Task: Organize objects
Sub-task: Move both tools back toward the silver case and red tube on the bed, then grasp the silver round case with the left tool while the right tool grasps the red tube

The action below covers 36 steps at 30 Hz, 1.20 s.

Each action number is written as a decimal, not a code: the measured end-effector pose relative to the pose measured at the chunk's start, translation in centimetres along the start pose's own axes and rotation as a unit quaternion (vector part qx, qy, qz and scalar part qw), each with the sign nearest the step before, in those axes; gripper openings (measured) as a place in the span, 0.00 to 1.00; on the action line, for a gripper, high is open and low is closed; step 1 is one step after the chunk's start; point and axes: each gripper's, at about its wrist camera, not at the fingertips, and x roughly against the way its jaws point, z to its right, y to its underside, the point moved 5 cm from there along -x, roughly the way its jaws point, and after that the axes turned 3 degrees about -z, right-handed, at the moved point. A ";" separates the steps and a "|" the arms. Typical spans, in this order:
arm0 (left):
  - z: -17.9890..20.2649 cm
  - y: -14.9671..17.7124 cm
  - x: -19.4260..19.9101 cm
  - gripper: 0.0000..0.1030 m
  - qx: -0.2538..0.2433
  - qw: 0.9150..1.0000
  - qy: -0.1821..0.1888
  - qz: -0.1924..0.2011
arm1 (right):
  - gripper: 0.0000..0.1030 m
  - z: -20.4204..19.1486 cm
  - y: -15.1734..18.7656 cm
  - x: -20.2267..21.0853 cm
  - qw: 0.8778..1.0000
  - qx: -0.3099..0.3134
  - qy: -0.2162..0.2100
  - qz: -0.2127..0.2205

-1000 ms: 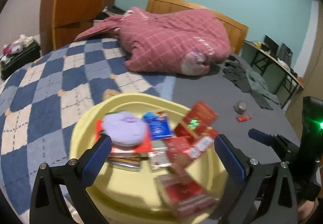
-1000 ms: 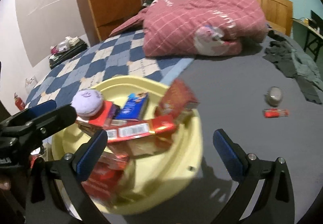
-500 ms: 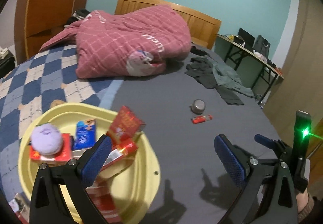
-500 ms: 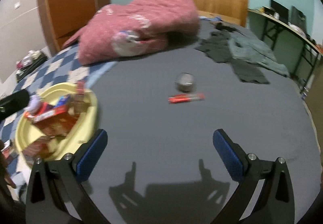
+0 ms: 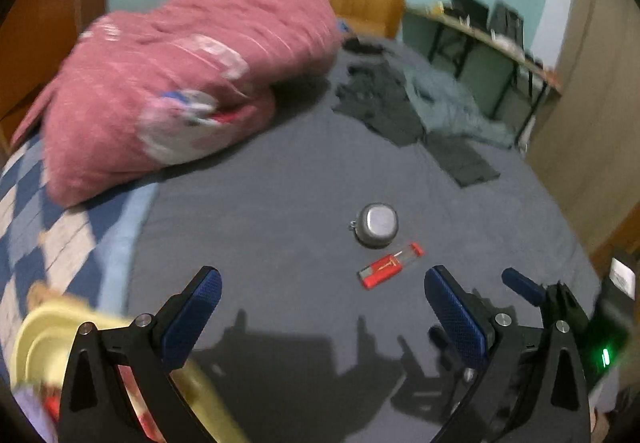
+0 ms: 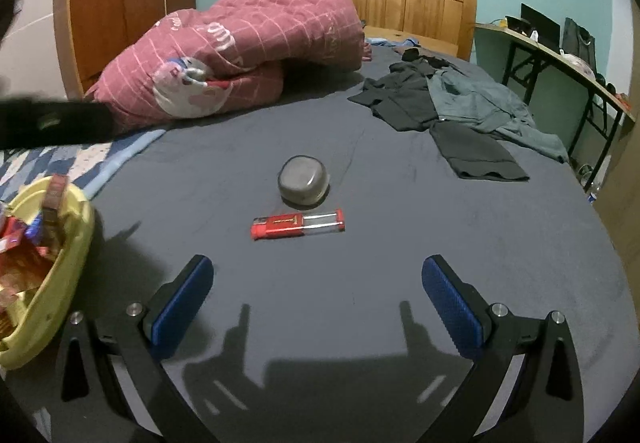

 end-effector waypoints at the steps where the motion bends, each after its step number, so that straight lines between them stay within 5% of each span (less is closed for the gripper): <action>1: 0.4 -0.7 -1.8 1.00 -0.005 1.000 0.010 -0.013 | 1.00 0.0 0.1 -0.7 1.000 -0.005 -0.004 0.000; 6: 1.4 -3.2 -9.5 1.00 -0.023 0.998 0.020 -0.062 | 1.00 -0.3 0.2 -4.2 0.998 -0.010 -0.019 -0.054; 15: 2.5 -6.2 -16.6 0.99 -0.031 0.994 0.023 -0.101 | 1.00 -0.6 -0.9 -6.4 0.998 -0.008 -0.012 -0.066; 21: 3.3 -6.0 -18.6 0.99 -0.025 0.993 0.030 -0.112 | 1.00 -0.6 -1.6 -7.3 0.998 -0.011 -0.005 -0.067; 24: 4.2 -5.7 -19.1 0.99 -0.063 0.992 -0.005 -0.107 | 1.00 -0.9 -2.0 -7.7 0.998 -0.001 0.006 -0.068; 29: 4.1 -6.0 -20.4 0.99 -0.067 0.992 -0.008 -0.106 | 0.99 -0.9 -2.3 -8.8 0.997 0.005 0.007 -0.078; 33: 3.3 -6.3 -21.4 0.99 -0.051 0.992 -0.001 -0.112 | 0.91 -1.0 -2.5 -9.5 0.996 0.002 -0.012 -0.087; 36: 3.2 -6.7 -21.3 0.99 -0.061 0.995 -0.022 -0.076 | 0.80 -0.9 -2.7 -9.7 0.996 0.003 -0.012 -0.084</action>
